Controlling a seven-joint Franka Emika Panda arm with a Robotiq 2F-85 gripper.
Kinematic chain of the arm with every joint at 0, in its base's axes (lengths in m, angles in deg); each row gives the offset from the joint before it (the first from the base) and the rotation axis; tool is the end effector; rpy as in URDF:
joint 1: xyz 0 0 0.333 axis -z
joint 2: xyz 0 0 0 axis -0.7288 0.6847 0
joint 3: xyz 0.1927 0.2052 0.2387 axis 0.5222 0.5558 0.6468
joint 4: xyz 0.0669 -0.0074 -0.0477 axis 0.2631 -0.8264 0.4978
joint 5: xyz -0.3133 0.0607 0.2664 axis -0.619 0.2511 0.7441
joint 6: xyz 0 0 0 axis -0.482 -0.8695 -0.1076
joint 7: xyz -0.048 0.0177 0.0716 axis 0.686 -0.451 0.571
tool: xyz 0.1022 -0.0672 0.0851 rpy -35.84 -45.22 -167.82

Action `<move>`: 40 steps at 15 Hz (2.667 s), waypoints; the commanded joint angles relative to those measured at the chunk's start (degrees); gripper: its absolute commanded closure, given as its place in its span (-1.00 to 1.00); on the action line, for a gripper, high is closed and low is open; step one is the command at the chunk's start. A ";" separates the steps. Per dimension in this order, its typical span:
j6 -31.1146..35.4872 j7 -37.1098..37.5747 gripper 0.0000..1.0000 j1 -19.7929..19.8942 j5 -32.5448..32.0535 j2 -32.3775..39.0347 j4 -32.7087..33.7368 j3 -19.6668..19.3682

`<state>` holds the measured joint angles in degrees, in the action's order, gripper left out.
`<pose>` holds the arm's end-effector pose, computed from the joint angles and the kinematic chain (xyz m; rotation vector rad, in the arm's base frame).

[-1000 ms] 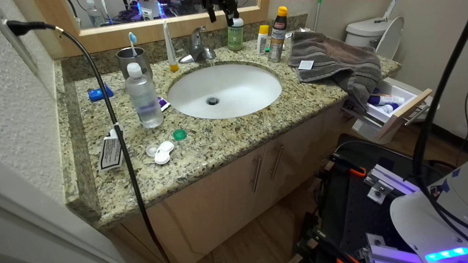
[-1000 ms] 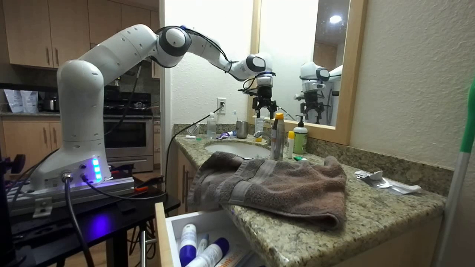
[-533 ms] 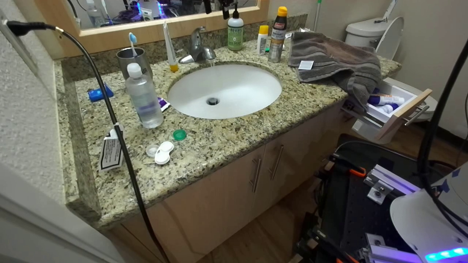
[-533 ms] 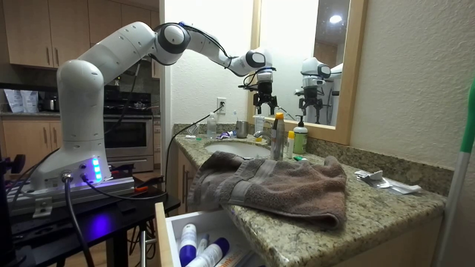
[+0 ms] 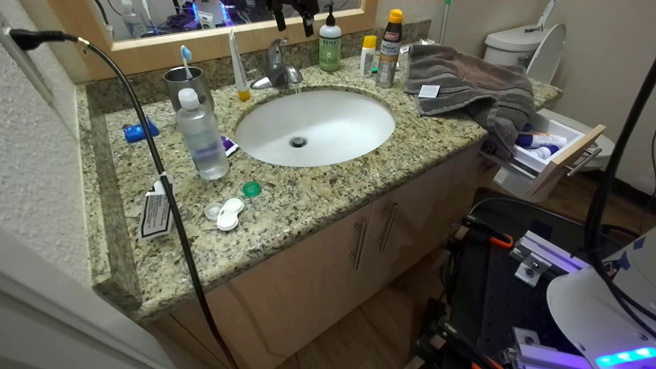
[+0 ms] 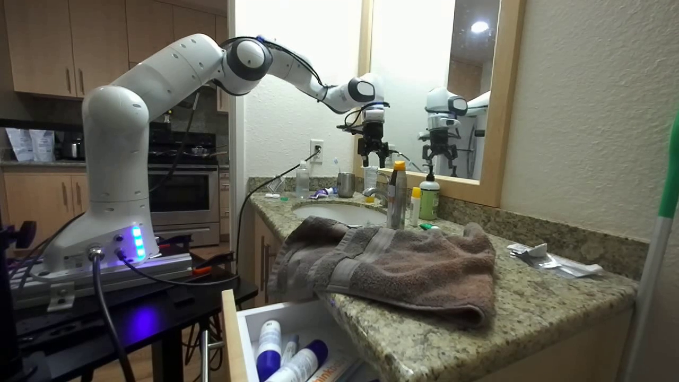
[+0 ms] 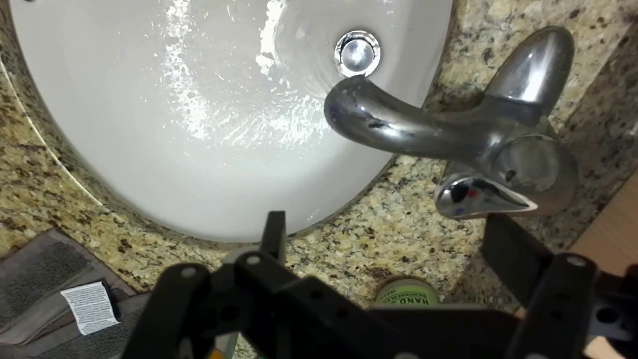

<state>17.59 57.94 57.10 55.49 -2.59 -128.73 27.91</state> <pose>0.7793 -0.2685 0.3701 1.9130 -2.2561 0.1191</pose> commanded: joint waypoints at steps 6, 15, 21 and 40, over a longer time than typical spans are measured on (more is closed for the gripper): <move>-5.47 -2.57 -1.00 1.14 0.84 2.54 2.76 0.64; 0.47 2.15 -1.00 0.38 -4.02 6.13 3.61 -2.84; 1.67 3.97 -1.00 0.64 -3.94 6.44 2.27 -3.54; 1.76 -5.43 -1.00 0.43 -2.07 3.37 3.00 -0.37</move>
<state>17.94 50.53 57.46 54.25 -1.13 -127.33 28.61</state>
